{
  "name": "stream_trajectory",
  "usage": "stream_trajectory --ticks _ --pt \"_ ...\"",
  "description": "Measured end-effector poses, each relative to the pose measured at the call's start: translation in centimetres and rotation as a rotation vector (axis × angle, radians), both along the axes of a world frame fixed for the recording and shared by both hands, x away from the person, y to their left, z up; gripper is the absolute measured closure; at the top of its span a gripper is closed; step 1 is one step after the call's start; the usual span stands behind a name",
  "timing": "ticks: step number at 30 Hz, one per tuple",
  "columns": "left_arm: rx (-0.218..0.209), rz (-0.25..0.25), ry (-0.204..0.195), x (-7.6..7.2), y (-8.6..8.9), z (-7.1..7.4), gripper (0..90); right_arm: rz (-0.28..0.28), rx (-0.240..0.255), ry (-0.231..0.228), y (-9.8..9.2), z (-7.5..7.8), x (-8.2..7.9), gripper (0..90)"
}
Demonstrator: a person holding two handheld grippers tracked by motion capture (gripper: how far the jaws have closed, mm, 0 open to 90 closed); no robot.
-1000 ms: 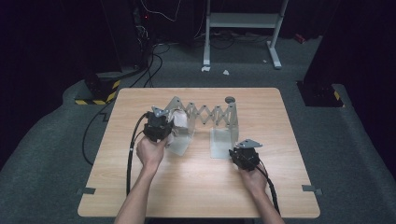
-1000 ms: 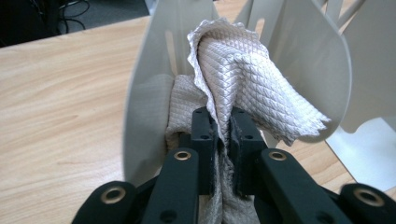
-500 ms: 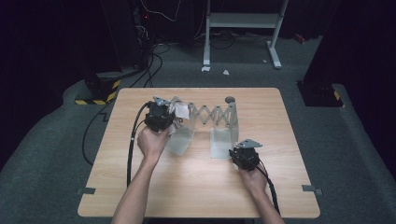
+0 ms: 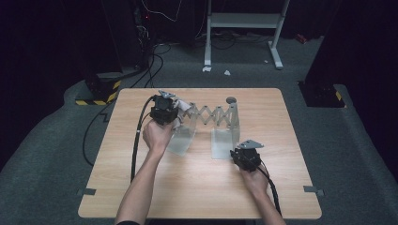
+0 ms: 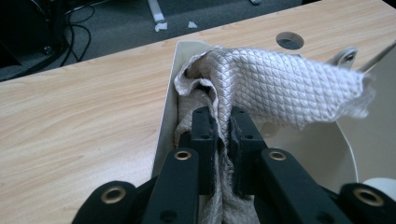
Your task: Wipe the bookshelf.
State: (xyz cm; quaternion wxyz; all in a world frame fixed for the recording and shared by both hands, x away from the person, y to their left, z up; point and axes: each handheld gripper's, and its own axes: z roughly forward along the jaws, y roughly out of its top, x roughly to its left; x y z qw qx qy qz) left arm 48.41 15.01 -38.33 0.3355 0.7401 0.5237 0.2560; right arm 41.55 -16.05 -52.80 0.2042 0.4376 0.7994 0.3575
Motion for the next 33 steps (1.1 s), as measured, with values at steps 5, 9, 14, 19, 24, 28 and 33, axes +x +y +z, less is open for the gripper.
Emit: stream_trajectory --ticks 5,9,14,19,24,28,33 --pt "0.006 0.000 -0.009 0.6 -0.4 0.4 81.9 0.000 0.000 0.000 0.0 0.0 0.0 75.1" --pt "0.010 -0.009 -0.004 1.0 -0.8 0.2 82.0 -0.001 0.000 0.001 0.0 0.0 0.0 75.2" --pt "0.025 -0.020 0.004 1.2 -1.4 -0.4 81.9 0.000 0.000 0.001 0.0 0.0 0.0 75.2" --pt "0.031 -0.035 0.020 1.5 -1.9 -1.3 82.0 -0.002 0.000 0.003 0.0 0.0 0.0 75.2" --pt "0.033 -0.044 0.022 1.8 -2.3 -1.7 81.9 0.000 -0.001 0.000 0.0 0.0 0.0 75.2" --pt "0.033 -0.050 0.028 2.0 -2.5 -2.3 82.0 0.000 -0.001 0.000 0.0 0.0 0.0 75.2" --pt "0.027 -0.057 0.045 2.2 -2.7 -3.2 82.0 0.000 -0.001 0.000 0.0 0.0 0.0 75.2"
